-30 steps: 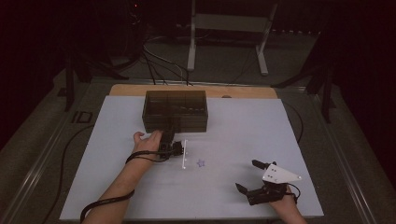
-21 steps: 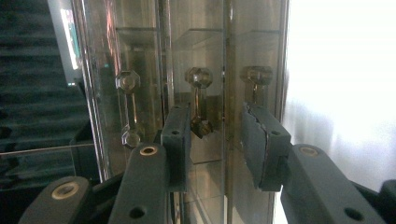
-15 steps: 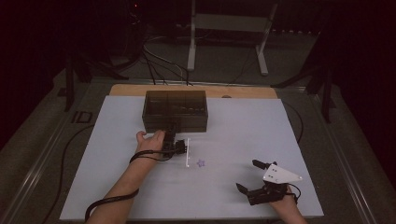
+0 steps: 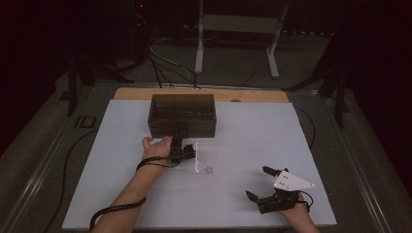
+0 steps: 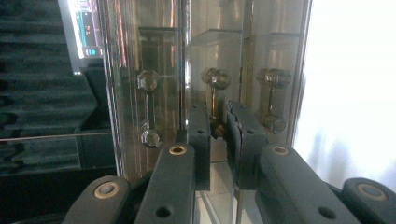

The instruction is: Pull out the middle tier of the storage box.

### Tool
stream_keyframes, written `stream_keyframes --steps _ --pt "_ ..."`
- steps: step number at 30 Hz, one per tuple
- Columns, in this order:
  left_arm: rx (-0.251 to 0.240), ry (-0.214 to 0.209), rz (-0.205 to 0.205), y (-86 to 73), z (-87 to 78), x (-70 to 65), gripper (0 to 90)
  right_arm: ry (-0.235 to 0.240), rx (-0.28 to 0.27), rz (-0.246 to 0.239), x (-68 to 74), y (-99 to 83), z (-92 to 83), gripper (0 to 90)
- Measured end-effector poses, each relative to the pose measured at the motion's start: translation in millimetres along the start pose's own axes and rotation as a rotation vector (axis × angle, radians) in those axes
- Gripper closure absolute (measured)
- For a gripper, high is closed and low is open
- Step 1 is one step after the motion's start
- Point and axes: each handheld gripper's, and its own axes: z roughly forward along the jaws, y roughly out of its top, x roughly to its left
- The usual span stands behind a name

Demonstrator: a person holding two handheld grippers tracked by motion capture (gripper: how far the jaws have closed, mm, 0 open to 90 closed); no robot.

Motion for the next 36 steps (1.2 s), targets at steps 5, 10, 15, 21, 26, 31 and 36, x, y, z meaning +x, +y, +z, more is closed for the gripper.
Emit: stream_keyframes --steps 5,10,15,21,26,31,36 --pt "0.001 0.004 -0.009 0.6 -4.7 -0.8 81.1 -0.001 0.001 0.000 0.0 0.0 0.2 0.3" --pt "-0.011 0.007 -0.013 0.4 -11.2 -4.0 81.1 -0.002 0.001 -0.001 0.0 0.1 0.2 0.4" --pt "-0.018 -0.001 -0.024 -0.2 -19.4 -4.8 81.1 -0.002 0.000 -0.001 -0.1 0.1 0.2 0.3" --pt "-0.017 0.003 -0.015 0.4 -28.2 -8.4 81.0 -0.004 0.001 -0.002 -0.2 0.2 0.5 0.3" --pt "-0.014 -0.006 -0.024 1.0 -28.4 -7.6 80.9 -0.003 0.003 -0.002 -0.2 0.2 0.8 0.3" --pt "-0.030 -0.024 -0.036 -0.5 -27.6 -5.5 80.4 -0.003 0.005 -0.003 -0.1 0.1 1.1 0.3" --pt "-0.046 -0.068 -0.083 -2.9 -28.6 0.1 79.1 -0.003 0.006 -0.003 0.1 0.1 1.2 0.3"
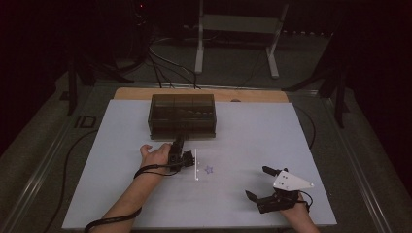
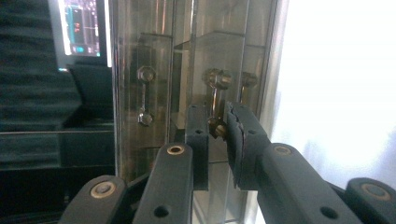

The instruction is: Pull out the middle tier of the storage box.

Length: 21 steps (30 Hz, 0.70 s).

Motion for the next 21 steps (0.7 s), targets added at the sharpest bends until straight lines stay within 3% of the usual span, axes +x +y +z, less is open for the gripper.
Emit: stream_keyframes --steps 1,2,6,7,11,13,14,17,18,21 --pt "0.000 0.000 0.000 0.0 0.0 0.0 79.0 0.000 0.000 0.000 0.0 0.0 0.0 0.3" --pt "-0.017 -0.022 -0.031 -0.4 -2.3 2.6 77.8 0.000 -0.001 0.001 -0.2 -0.1 0.0 0.3" --pt "-0.040 -0.056 -0.050 -0.4 -5.5 5.5 73.4 0.001 -0.001 0.001 -0.2 -0.1 0.1 0.3" --pt "-0.059 -0.095 -0.078 -1.8 -7.3 8.6 71.8 0.002 -0.001 0.002 -0.2 -0.1 0.1 0.3" --pt "-0.080 -0.174 -0.152 -8.4 -9.0 17.5 69.8 0.003 -0.003 0.005 -0.5 -0.1 -0.1 0.3" --pt "-0.080 -0.174 -0.152 -8.4 -9.0 17.5 69.2 0.003 -0.003 0.005 -0.7 -0.2 -0.2 0.3" --pt "-0.097 -0.241 -0.195 -16.4 -10.2 24.5 67.6 0.003 -0.004 0.008 -0.8 -0.2 -0.2 0.3" --pt "-0.110 -0.319 -0.237 -24.0 -10.5 29.0 63.2 0.003 -0.002 0.009 -1.0 -0.2 0.0 0.3" --pt "-0.110 -0.319 -0.237 -24.0 -10.5 29.0 62.7 0.003 -0.002 0.009 -1.0 -0.2 0.0 0.3" --pt "-0.129 -0.372 -0.260 -30.7 -11.4 30.9 59.5 0.005 -0.001 0.005 -0.7 -0.2 0.1 0.3"
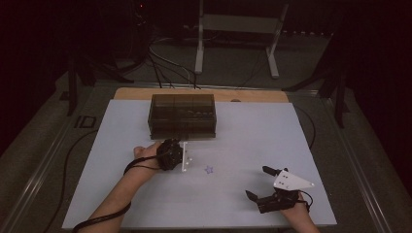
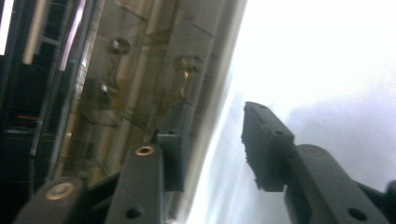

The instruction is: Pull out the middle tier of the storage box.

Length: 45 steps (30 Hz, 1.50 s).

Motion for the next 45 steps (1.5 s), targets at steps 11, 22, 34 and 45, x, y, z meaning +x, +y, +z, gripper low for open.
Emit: stream_keyframes --steps 11,22,34,45 --pt "0.062 -0.123 -0.086 -19.8 -4.0 12.4 32.4 -0.002 0.006 -0.005 0.4 -0.2 0.6 0.3" --pt "0.078 -0.320 -0.234 -39.1 -9.4 33.3 0.0 -0.001 0.008 -0.005 0.5 -0.3 0.9 0.3" --pt "-0.004 -0.410 -0.342 -54.2 -22.7 59.4 0.1 0.002 0.005 -0.003 0.0 -0.3 0.6 0.3" --pt "-0.189 -0.440 -0.274 -56.4 -27.6 85.0 4.6 0.003 -0.002 0.001 -0.3 -0.1 -0.4 0.3"
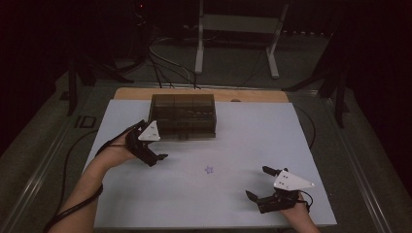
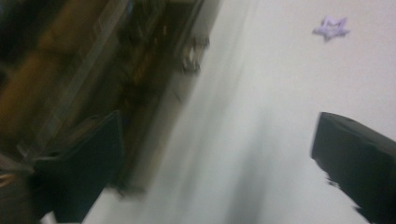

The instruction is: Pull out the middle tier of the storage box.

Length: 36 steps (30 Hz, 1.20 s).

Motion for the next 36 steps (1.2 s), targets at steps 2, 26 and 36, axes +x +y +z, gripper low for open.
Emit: stream_keyframes --steps 2,26,36 --pt "0.014 -0.003 -0.016 1.0 -0.7 2.4 5.3 -0.001 -0.002 -0.002 0.2 0.1 -0.1 0.3" --pt "0.195 0.068 0.113 16.7 24.3 26.0 44.3 0.010 -0.003 0.004 -0.5 -0.3 -0.2 0.3" --pt "0.264 0.003 0.199 26.7 41.5 30.2 64.9 0.012 -0.003 0.006 -0.7 -0.5 -0.2 0.3"
